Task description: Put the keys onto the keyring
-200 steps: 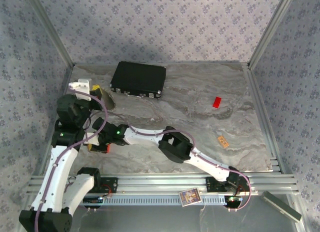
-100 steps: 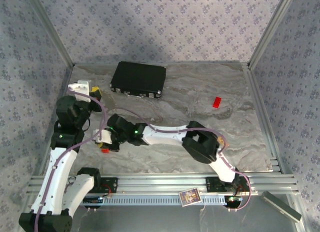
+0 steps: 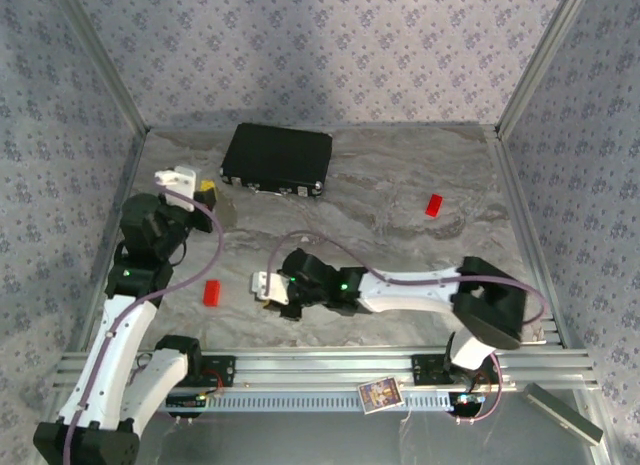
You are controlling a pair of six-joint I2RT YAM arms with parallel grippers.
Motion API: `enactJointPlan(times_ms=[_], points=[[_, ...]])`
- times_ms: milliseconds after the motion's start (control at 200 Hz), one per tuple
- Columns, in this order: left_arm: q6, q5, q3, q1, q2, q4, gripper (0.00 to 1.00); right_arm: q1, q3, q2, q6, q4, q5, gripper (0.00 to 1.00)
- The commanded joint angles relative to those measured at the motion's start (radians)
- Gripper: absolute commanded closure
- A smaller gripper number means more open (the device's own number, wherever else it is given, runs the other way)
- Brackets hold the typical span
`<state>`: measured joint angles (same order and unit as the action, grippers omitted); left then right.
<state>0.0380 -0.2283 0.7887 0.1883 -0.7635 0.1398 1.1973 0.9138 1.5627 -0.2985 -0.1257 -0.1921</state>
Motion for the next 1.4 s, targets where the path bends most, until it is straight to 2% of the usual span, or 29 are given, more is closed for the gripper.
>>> enactJointPlan(times_ms=[0, 235, 430, 740, 855, 934, 1174, 1394], points=[[0.108, -0.105, -0.014, 0.058, -0.018, -0.029, 1.0, -0.025, -0.084, -0.118, 0.098, 0.047, 0.054, 1.0], [0.203, -0.335, -0.033, 0.136, -0.103, 0.012, 1.0, -0.081, -0.262, -0.298, 0.24, 0.026, 0.096, 1.0], [0.318, -0.428, -0.02, 0.213, -0.175, 0.098, 1.0, -0.128, -0.347, -0.432, 0.312, 0.027, 0.102, 1.0], [0.461, -0.555, -0.025, 0.309, -0.208, 0.157, 1.0, -0.25, -0.364, -0.549, 0.334, 0.041, -0.047, 1.0], [0.455, -0.521, -0.026, 0.322, -0.227, 0.149, 1.0, -0.265, -0.365, -0.53, 0.383, 0.087, -0.031, 1.0], [0.445, -0.491, -0.031, 0.325, -0.234, 0.134, 1.0, -0.267, -0.337, -0.486, 0.472, 0.166, -0.007, 1.0], [0.427, -0.475, -0.056, 0.326, -0.243, 0.092, 1.0, -0.242, -0.257, -0.318, 0.706, 0.318, -0.046, 1.0], [0.428, -0.468, -0.071, 0.326, -0.234, 0.089, 1.0, -0.251, -0.175, -0.191, 0.735, 0.405, -0.041, 1.0]])
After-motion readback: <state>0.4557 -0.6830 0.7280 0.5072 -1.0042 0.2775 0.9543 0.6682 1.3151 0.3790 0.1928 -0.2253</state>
